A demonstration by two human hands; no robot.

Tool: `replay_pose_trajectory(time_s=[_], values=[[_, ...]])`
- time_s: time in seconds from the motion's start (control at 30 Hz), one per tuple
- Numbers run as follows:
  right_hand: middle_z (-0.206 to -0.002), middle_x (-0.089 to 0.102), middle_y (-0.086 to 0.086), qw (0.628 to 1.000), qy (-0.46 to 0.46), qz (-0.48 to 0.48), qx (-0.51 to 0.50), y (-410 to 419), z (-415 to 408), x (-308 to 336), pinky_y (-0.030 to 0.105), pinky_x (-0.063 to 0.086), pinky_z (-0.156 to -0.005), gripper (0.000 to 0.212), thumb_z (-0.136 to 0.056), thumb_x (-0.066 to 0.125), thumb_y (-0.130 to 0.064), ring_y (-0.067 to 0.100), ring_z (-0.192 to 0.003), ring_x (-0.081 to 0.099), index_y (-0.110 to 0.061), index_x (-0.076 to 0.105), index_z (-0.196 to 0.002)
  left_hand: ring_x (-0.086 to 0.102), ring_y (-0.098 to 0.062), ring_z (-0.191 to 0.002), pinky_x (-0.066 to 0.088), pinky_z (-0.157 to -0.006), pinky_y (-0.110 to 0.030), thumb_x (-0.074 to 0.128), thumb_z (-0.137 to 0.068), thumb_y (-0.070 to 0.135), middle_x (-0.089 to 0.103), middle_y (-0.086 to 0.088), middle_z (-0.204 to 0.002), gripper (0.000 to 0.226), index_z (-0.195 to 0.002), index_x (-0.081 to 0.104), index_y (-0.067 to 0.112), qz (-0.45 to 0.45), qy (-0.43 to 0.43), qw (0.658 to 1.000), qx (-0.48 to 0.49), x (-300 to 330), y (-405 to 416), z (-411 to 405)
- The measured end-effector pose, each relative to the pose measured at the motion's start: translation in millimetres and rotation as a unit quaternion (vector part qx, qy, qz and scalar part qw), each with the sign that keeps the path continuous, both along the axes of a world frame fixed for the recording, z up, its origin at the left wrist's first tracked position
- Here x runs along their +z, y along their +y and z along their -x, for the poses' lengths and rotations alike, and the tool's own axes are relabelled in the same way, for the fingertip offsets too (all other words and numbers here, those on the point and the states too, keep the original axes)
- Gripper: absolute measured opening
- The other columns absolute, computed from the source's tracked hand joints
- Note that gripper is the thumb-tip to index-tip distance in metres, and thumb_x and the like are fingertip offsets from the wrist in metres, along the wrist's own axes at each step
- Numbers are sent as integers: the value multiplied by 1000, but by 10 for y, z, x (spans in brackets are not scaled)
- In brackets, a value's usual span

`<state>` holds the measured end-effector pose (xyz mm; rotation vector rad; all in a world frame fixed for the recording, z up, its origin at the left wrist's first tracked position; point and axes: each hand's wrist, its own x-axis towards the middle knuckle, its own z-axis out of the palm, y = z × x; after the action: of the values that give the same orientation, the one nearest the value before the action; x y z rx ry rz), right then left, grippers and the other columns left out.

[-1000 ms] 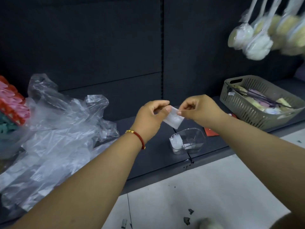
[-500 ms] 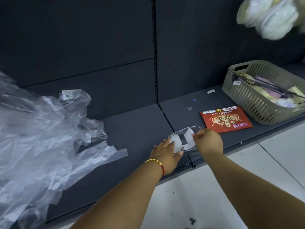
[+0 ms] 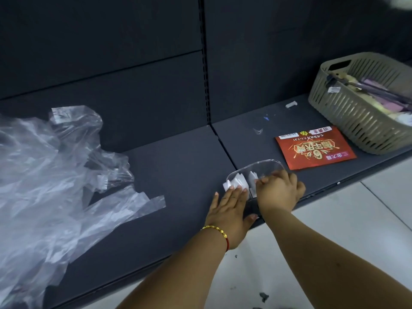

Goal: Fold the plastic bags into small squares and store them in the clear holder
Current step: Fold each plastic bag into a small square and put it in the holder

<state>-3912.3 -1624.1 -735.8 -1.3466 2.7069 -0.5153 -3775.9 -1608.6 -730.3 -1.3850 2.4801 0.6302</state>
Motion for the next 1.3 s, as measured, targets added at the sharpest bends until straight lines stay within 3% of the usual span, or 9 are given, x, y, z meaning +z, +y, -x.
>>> replay_pose_trajectory(time_s=[0.17,0.37,0.53,0.67,0.77,0.87,1.03,1.17,1.3], values=[[-127,61,3,999,15,-11,26,-16,34,-59,39,17,-103,32,-95,53,-39,25,-121,44,-17,76,-95,-18,-11,-148,-16,-119,-37,22,-103,49,-16,7,-162,65,-155,-10,27,2,41,999,8,-13,-19,-31],[-113,65,13,988,-16,148,48,88,-182,-9,49,36,-96,49,-92,34,-43,35,-110,55,-7,64,-104,-22,-9,-147,-14,-120,-36,23,-104,47,-21,8,-161,64,-153,-14,31,22,83,996,36,-10,47,-298],[-121,62,12,969,-65,158,178,179,-838,116,48,39,-103,47,-95,33,-42,33,-116,55,-8,60,-114,-17,-10,-148,-12,-121,-34,23,-104,48,-15,5,-163,66,-154,-12,23,34,64,986,150,38,164,-825],[-131,59,11,945,-89,53,310,357,-1445,-30,44,42,-103,56,-96,30,-47,33,-122,54,-9,59,-124,-9,-15,-150,-8,-122,-33,25,-103,47,-8,0,-164,66,-156,-5,20,80,62,956,276,134,261,-1431],[-161,20,2,893,-98,-136,417,478,-1796,-120,38,15,-119,68,-98,17,-61,23,-149,16,-22,27,-152,-6,-21,-151,-6,-122,-34,27,-103,46,-4,-5,-164,66,-156,1,16,136,43,933,331,256,307,-1920],[-164,-5,-1,830,-94,-257,486,564,-2088,-138,44,-5,-120,98,-71,-14,-80,22,-150,-10,-34,8,-155,4,-29,-150,-1,-122,-36,30,-103,45,7,-14,-163,63,-155,15,13,197,47,911,359,376,327,-2345],[-163,-16,1,779,-48,-351,517,546,-2308,-102,58,-13,-116,77,-86,3,-76,32,-147,-23,-39,10,-154,25,-43,-142,13,-120,-47,21,-93,52,27,-30,-152,69,-144,47,13,283,31,876,389,588,178,-2956],[-162,-18,-1,767,-57,-379,515,476,-2287,-40,58,-9,-117,66,-95,15,-68,31,-147,-23,-39,11,-154,7,-38,-147,4,-122,-43,33,-102,46,9,-24,-159,51,-150,36,30,280,17,863,419,842,-46,-3302],[-162,-19,-2,763,-54,-395,509,444,-2332,5,59,-6,-117,66,-95,15,-69,31,-147,-21,-40,10,-154,2,-38,-148,5,-121,-46,36,-102,46,0,-21,-161,52,-152,27,38,300,61,835,458,1181,-314,-3435]])
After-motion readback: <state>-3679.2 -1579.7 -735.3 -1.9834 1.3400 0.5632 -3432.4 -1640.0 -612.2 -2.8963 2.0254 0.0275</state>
